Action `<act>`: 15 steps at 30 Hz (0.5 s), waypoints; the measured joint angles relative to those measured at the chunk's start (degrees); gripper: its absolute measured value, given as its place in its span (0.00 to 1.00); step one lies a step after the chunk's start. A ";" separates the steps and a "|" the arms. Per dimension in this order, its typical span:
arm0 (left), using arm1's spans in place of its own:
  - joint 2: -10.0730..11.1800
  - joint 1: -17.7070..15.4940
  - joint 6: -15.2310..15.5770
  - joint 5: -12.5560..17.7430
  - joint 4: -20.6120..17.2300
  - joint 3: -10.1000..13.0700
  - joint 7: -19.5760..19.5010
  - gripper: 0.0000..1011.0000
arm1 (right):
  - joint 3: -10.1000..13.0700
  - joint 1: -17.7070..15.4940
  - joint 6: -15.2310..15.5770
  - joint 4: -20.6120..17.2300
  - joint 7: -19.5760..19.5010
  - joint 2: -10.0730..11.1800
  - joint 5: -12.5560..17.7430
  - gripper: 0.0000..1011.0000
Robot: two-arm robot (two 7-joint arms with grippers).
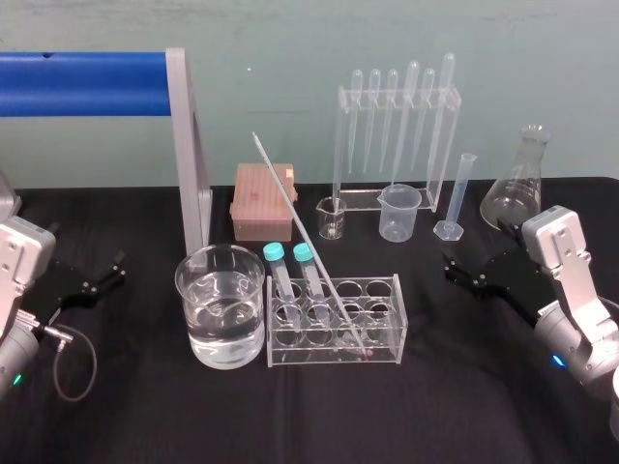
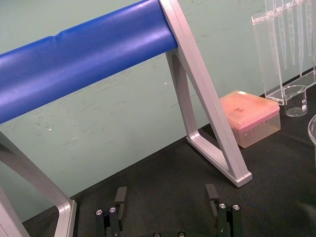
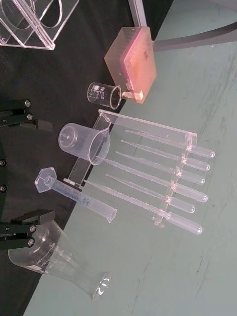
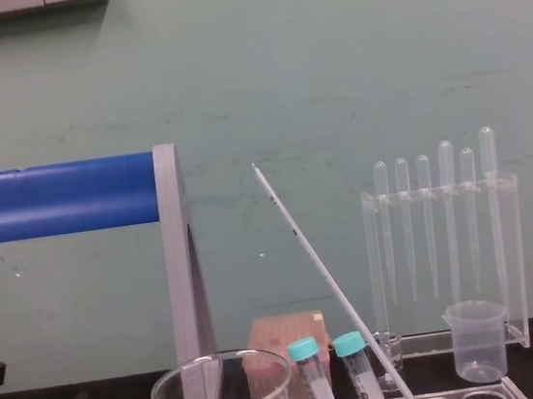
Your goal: Hold the thermometer with one hand and immerse one end into the beaker, then reinsert it into the test tube rack.
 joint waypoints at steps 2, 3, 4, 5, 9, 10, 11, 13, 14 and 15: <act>0.00 0.00 0.00 0.00 0.00 0.00 0.00 1.00 | 0.00 0.00 0.00 0.00 0.00 0.00 0.00 0.99; 0.00 0.00 0.00 0.00 0.00 0.00 0.00 1.00 | 0.00 0.00 0.00 0.00 0.00 0.00 0.00 0.99; 0.00 0.00 0.00 0.00 0.00 0.00 0.00 1.00 | 0.00 0.00 0.00 0.00 0.00 0.00 0.00 0.99; 0.00 0.00 0.00 0.00 0.00 0.00 0.00 1.00 | 0.00 0.00 0.00 0.00 0.00 0.00 0.00 0.99; 0.00 0.00 0.00 0.00 0.00 0.00 0.00 1.00 | 0.00 0.00 0.00 0.00 0.00 0.00 0.00 0.99; 0.00 0.00 0.00 0.00 0.00 0.00 0.00 1.00 | 0.00 0.00 0.00 0.00 0.00 0.00 0.00 0.99; 0.00 0.00 0.00 0.00 0.00 0.00 0.00 1.00 | 0.00 0.00 0.00 0.00 0.00 0.00 0.00 0.99; 0.00 0.00 0.00 0.00 0.00 0.00 0.00 1.00 | 0.00 0.00 0.00 0.00 0.00 0.00 0.00 0.99; 0.00 0.00 0.00 0.00 0.00 0.00 0.00 1.00 | 0.00 0.00 0.00 0.00 0.00 0.00 0.00 0.99; 0.00 0.00 0.00 0.00 0.00 0.00 0.00 1.00 | 0.00 0.00 0.00 0.00 0.00 0.00 0.00 0.99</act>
